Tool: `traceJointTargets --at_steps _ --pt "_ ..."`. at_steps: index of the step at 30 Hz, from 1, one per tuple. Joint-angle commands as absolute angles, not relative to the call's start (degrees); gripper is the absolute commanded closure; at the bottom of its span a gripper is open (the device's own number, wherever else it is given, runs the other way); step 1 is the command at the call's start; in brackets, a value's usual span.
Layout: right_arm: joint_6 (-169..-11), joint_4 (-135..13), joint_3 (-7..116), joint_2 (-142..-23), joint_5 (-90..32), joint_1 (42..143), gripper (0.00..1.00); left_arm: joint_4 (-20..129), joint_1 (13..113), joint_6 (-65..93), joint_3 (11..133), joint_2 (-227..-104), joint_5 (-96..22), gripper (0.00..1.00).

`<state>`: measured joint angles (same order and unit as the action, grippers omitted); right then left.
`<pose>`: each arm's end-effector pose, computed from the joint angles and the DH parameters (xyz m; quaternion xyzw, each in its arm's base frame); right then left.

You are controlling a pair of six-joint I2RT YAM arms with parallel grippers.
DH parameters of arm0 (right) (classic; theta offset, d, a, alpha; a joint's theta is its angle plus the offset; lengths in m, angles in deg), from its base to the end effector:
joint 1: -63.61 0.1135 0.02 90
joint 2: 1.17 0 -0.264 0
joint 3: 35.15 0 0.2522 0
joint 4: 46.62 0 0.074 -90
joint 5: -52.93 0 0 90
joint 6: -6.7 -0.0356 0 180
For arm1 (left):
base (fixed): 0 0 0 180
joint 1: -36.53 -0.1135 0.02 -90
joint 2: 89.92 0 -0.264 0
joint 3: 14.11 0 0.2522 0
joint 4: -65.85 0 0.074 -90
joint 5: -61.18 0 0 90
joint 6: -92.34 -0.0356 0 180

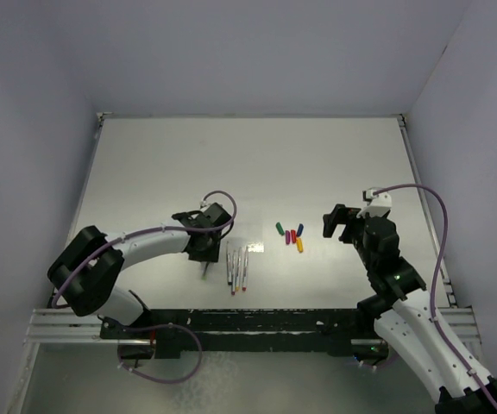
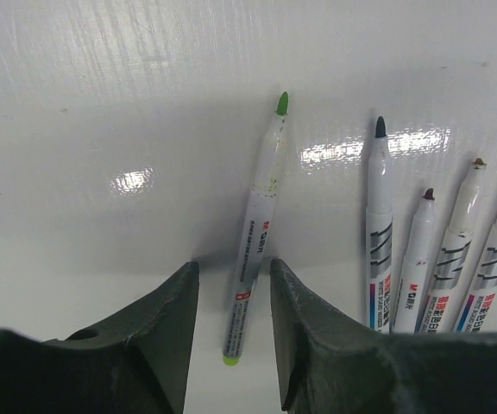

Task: Insert the pens into the pen caps

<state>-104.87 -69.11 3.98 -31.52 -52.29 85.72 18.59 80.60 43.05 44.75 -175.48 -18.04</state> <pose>0.1394 0.0466 0.2597 0.0781 0.7799 0.1311 0.6070 0.1878 -0.1726 0.1587 0.0158 0.9858 -0.0249 0.1653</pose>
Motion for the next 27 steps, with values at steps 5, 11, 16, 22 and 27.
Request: traceJointTargets --at_steps 5,11,16,22,27 --pt "-105.51 -67.06 4.29 -31.42 -51.39 85.76 0.01 18.87 81.15 42.59 44.54 -177.99 -19.14 0.61" --pt "-105.45 -66.96 4.40 -31.55 -51.48 85.76 0.01 19.08 81.25 42.60 43.87 -178.30 -20.10 0.63" --pt "-105.45 -67.10 4.86 -31.76 -51.48 85.76 0.01 19.15 81.57 42.57 43.40 -179.70 -20.71 0.76" --pt "-105.45 -67.92 5.23 -31.69 -51.52 85.76 0.01 20.46 81.70 42.37 42.64 -181.90 -22.06 1.00" --pt "-105.33 -68.36 5.57 -31.73 -51.98 85.75 0.02 22.46 81.79 42.11 41.18 -181.70 -22.88 1.00"
